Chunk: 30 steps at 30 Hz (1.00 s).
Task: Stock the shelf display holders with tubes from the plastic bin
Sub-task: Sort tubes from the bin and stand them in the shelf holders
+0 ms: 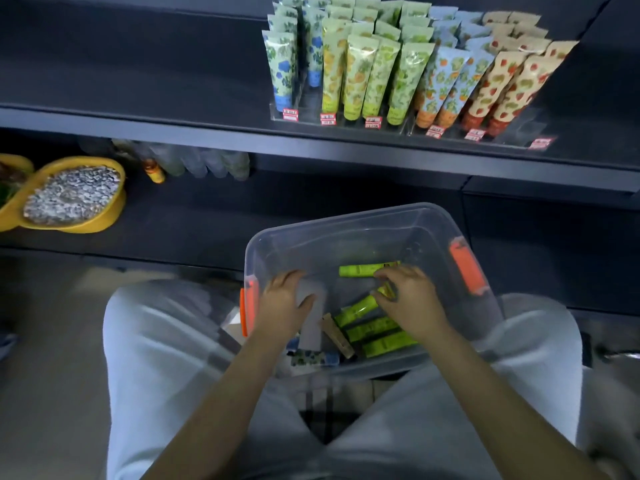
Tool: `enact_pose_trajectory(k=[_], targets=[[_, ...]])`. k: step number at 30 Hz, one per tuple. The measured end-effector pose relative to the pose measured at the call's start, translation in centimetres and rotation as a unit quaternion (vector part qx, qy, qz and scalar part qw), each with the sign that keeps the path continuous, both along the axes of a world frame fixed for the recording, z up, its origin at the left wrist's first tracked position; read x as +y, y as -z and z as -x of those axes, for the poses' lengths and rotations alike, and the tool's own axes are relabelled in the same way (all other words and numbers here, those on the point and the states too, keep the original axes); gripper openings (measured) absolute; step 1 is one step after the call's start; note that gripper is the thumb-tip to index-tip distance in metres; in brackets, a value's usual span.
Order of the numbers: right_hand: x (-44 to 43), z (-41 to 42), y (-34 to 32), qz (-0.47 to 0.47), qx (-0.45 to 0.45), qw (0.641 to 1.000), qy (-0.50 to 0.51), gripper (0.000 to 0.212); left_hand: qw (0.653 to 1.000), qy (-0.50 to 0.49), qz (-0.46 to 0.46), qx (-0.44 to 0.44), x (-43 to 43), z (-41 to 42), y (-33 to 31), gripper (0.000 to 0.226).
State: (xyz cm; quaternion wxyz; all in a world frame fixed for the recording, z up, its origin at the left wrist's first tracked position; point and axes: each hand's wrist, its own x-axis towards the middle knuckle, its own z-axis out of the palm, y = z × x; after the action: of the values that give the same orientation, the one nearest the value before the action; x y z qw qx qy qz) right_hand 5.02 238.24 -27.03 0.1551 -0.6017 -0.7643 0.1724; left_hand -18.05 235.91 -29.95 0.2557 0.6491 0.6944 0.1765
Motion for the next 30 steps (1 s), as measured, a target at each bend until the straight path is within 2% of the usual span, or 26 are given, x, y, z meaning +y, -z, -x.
enact_pose_trajectory(k=[3, 6, 10, 13, 17, 20, 26, 30], targets=[[-0.5, -0.1, 3.0, 0.096, 0.034, 0.995, 0.006, 0.027, 0.997, -0.024, 0.063, -0.022, 0.2, -0.4, 1.6, 0.048], [-0.3, 0.3, 4.4, 0.218, 0.057, 0.974, 0.006, 0.029, 0.977, -0.096, 0.185, -0.045, 0.5, -1.0, 3.0, 0.056], [0.3, 1.8, 5.8, 0.392, 0.110, 0.913, 0.023, 0.036, 0.943, -0.166, 0.273, -0.097, 0.4, -1.5, 4.8, 0.062], [0.8, 2.5, 6.8, 0.472, 0.090, 0.877, -0.006, 0.041, 0.915, -0.219, 0.315, -0.126, 0.6, -1.9, 5.9, 0.059], [1.9, 3.4, 7.9, 0.487, 0.106, 0.867, -0.003, 0.036, 0.886, -0.263, 0.354, -0.143, 1.2, -2.1, 7.2, 0.056], [2.5, 3.8, 8.9, 0.484, 0.084, 0.871, -0.010, 0.029, 0.887, -0.276, 0.351, -0.123, 1.1, -2.3, 8.2, 0.047], [2.5, 4.5, 10.1, 0.496, 0.085, 0.863, -0.034, 0.030, 0.875, -0.280, 0.378, -0.112, 1.2, -2.6, 9.9, 0.058], [2.4, 4.4, 10.5, 0.492, 0.106, 0.864, -0.033, 0.029, 0.874, -0.280, 0.383, -0.102, 1.5, -2.7, 10.3, 0.046]])
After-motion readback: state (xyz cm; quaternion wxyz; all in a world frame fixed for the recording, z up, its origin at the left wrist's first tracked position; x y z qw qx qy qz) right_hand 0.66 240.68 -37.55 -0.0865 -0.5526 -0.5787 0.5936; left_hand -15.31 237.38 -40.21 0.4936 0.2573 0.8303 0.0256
